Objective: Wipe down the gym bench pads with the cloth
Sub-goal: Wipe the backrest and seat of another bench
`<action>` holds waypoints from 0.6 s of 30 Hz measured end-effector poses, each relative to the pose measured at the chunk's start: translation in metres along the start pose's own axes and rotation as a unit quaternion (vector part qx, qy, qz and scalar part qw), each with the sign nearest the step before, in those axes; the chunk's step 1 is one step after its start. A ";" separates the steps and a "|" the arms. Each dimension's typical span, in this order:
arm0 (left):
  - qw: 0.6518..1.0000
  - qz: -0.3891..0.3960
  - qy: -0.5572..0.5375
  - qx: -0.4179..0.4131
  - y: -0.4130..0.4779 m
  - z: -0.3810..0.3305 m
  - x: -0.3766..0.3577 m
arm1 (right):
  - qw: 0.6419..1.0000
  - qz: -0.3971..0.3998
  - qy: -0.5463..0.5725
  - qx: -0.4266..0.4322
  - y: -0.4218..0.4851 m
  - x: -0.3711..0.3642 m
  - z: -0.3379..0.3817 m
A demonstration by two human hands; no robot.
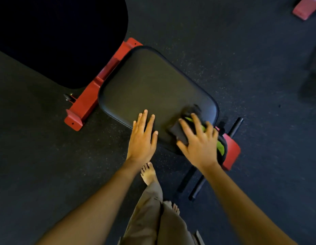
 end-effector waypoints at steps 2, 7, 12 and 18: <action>1.000 -0.001 -0.011 0.008 -0.005 -0.001 -0.001 | 0.993 -0.028 0.045 -0.110 0.011 0.004 -0.004; 0.993 0.007 -0.089 0.074 -0.020 -0.017 -0.004 | 0.983 0.022 0.070 -0.171 0.021 0.009 0.031; 0.945 0.005 -0.251 0.210 -0.066 -0.047 0.025 | 0.991 0.084 0.106 -0.013 -0.050 0.025 0.031; 0.835 -0.112 -0.476 0.250 -0.110 -0.112 0.115 | 0.887 -0.040 0.457 -0.051 -0.081 0.144 0.033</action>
Point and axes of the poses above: each hand's wrist, its own y-axis towards the middle knuckle, its own x-axis out of the back of the hand, z = x × y, the point moved 1 cm from there along y, towards the middle knuckle, and after that the axes turned 1 degree about z, right-handed, at the moved point
